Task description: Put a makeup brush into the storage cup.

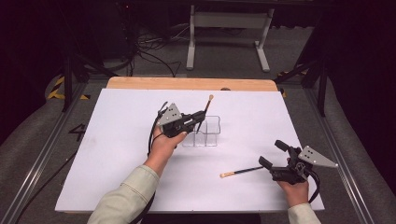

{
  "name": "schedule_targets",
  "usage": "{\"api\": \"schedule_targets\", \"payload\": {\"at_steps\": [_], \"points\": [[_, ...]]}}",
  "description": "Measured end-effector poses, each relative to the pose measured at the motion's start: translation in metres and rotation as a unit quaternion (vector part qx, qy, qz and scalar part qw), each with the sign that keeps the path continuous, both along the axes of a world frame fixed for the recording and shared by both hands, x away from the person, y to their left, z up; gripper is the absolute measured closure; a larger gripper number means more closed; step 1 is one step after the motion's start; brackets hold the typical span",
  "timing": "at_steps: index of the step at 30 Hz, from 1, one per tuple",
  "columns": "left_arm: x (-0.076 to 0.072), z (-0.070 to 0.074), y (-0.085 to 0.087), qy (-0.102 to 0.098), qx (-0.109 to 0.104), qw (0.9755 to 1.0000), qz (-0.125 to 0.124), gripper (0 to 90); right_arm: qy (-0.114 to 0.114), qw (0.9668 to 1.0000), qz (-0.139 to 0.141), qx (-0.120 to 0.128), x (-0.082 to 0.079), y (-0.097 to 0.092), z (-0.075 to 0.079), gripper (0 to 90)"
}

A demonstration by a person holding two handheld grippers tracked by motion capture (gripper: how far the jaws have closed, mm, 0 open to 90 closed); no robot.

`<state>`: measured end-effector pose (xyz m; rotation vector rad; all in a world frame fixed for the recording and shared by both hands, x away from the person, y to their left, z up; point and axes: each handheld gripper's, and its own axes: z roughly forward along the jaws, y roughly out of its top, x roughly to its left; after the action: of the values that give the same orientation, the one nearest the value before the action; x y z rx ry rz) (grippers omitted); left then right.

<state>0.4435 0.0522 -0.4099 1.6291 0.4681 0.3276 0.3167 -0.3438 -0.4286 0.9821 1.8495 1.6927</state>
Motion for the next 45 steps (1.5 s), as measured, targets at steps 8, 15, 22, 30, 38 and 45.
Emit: {"api": "schedule_targets", "payload": {"at_steps": [8,15,22,30,38,45], "points": [[-0.002,-0.002,-0.001,-0.002,0.011,0.9999,-0.002,82.4,0.0,1.0,0.0,-0.001,0.0,0.0,0.0,0.6],[-0.003,-0.003,-0.001,-0.005,0.027,0.9996,-0.006,82.2,0.0,1.0,0.0,-0.001,0.0,0.0,0.0,0.6],[-0.005,-0.002,-0.003,0.008,0.014,0.9996,-0.023,67.8,-0.001,1.0,0.0,-0.001,0.0,0.001,0.0,0.6],[-0.007,0.004,0.002,0.02,0.01,0.9993,-0.031,39.0,-0.001,1.0,0.0,-0.002,0.0,0.001,0.001,0.6],[-0.019,0.011,0.014,0.037,0.038,0.9983,-0.025,14.0,0.001,0.9999,0.004,-0.011,0.001,0.004,0.001,0.5],[-0.032,0.017,0.032,0.032,0.035,0.9986,-0.025,7.7,-0.004,0.9999,0.006,-0.008,0.0,0.004,0.005,0.4]]}}
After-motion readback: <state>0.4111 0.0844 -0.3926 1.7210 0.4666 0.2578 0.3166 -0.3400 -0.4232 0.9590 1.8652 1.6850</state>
